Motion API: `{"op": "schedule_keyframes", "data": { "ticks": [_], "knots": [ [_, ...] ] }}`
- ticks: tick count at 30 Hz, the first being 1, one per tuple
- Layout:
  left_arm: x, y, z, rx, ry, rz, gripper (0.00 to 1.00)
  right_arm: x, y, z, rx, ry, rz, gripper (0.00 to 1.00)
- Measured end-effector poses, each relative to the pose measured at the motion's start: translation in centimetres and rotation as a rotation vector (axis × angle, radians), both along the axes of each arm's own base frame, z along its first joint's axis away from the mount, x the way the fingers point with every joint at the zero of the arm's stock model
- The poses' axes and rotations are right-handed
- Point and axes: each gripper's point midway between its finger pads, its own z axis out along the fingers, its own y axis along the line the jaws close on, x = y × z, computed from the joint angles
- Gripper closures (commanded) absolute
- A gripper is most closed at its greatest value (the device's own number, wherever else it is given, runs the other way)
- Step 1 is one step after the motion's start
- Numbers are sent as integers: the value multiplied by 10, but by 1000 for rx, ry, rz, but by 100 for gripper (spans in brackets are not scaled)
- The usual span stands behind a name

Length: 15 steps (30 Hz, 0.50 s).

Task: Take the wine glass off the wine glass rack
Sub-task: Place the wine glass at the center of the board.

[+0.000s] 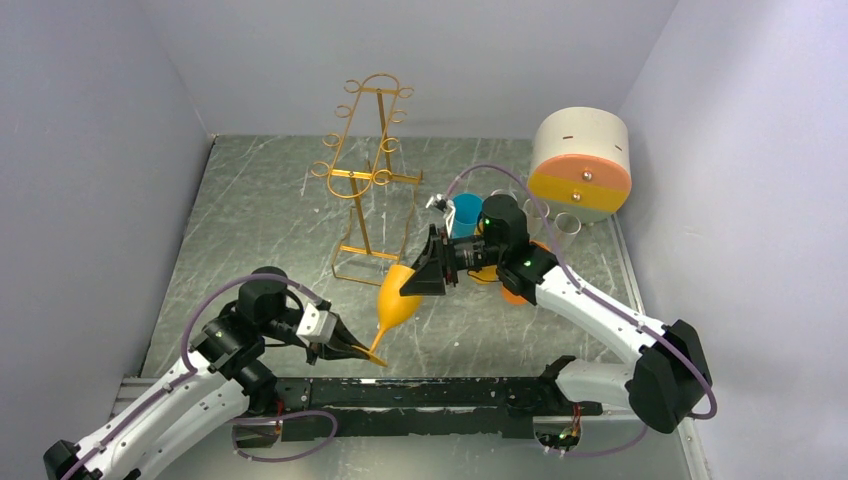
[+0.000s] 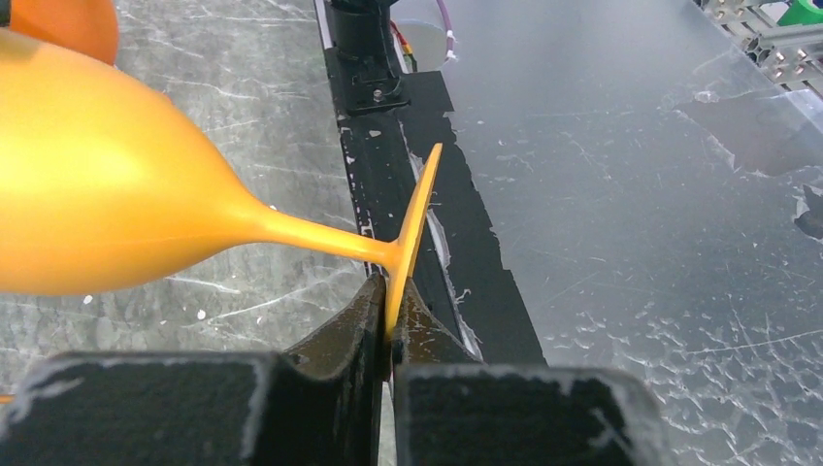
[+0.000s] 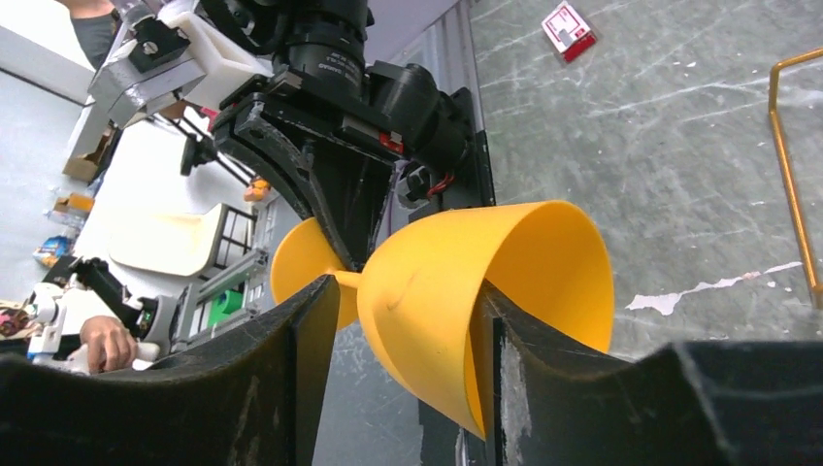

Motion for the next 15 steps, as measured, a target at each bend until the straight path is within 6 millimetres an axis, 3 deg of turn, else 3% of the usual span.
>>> {"op": "schedule_keyframes", "data": {
  "ticks": [8, 15],
  "knots": [
    [2, -1, 1, -1, 3, 10, 92, 8, -12, -2, 40, 55, -3, 77],
    [3, 0, -2, 13, 13, 21, 84, 2, -14, 6, 69, 86, 37, 91]
  ]
}}
